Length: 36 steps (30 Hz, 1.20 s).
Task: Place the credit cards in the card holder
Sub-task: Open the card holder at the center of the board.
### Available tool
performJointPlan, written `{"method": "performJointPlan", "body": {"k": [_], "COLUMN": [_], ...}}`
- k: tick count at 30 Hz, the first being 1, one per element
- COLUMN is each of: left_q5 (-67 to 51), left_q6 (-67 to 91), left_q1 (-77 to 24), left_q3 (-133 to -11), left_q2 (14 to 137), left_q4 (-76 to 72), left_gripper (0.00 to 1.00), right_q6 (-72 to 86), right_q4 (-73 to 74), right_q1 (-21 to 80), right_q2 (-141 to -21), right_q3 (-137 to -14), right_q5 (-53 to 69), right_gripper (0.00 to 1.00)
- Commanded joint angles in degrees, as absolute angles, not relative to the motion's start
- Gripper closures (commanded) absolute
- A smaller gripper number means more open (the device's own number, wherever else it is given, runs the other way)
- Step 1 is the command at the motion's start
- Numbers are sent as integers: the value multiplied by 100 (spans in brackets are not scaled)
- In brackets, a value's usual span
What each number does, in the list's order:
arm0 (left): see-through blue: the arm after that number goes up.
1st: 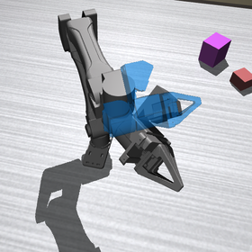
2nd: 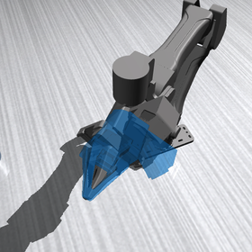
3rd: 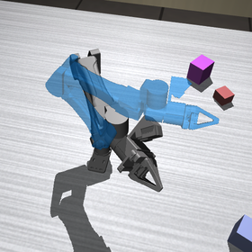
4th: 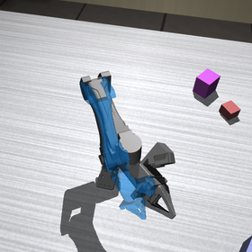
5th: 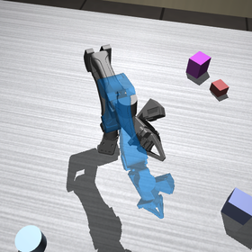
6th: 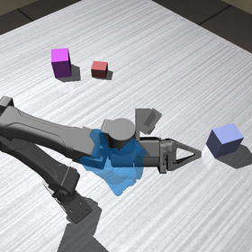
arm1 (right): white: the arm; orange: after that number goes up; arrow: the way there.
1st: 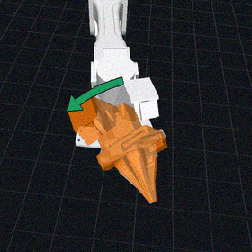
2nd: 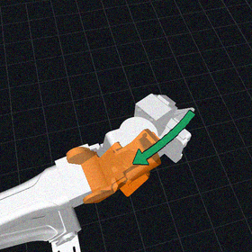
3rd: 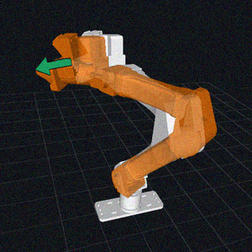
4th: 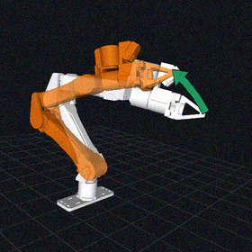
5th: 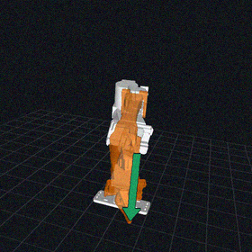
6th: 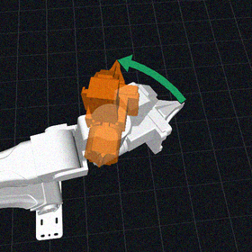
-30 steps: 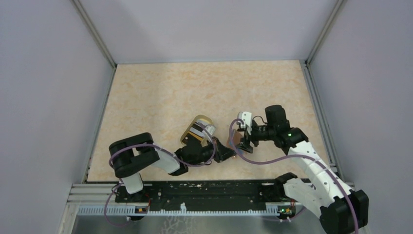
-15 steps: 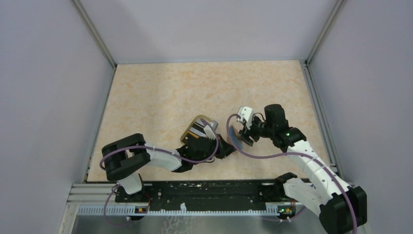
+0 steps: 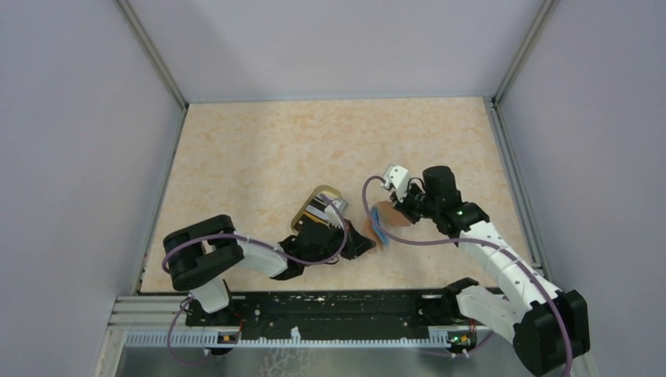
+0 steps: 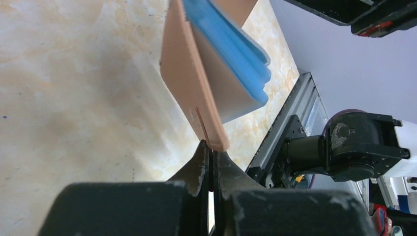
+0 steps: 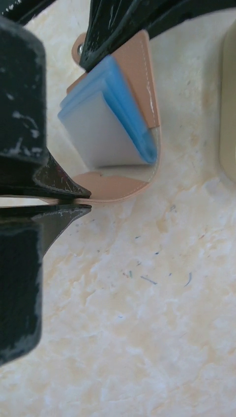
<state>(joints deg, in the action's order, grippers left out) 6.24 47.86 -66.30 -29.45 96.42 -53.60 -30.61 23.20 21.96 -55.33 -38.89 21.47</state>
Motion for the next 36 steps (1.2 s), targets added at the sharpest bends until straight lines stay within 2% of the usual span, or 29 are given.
{"method": "performJointPlan", "body": {"k": [1, 7, 10, 14, 19, 28, 32, 34, 36], "left_q5": [86, -907, -1203, -1224, -1317, -1457, -1528, -1592, -1662], "left_q6": [4767, 4688, 4716, 4820, 5006, 4979, 4911, 4868, 4848], "left_q1": [-6383, -6262, -6199, -5990, -5660, -5626, -5612, -5605, -5599], "left_q3": [-2858, -3431, -3549, -3752, -4293, -4776, -4734, -4705, -4668], "left_q2": [9591, 9953, 10109, 10318, 10889, 11389, 11399, 11395, 11383], "left_q4": [-5723, -5036, -5010, -4718, -4578, -4189, -4210, -4240, -4306], "left_gripper": [100, 100, 100, 100, 100, 100, 100, 100, 100], "right_q6": [-3029, -3039, -2885, -2757, -2517, -2773, -3277, -3503, -3535], "right_q4": [2150, 2028, 1873, 1873, 1881, 2222, 2743, 3023, 3124], "right_q1": [2145, 2145, 2129, 2100, 2003, 1729, 1728, 1731, 1730], "right_q2": [-5907, -6629, -6735, -6819, -6583, -5249, -5132, -5285, -5523], "right_q3": [-4139, -4158, -4121, -4125, -4201, -4190, -4202, -4254, -4279], "right_q5": [968, -291, -664, -498, -166, 2422, 3803, 4335, 4353], "right_gripper": [100, 100, 86, 62, 49, 49, 52, 54, 63]}}
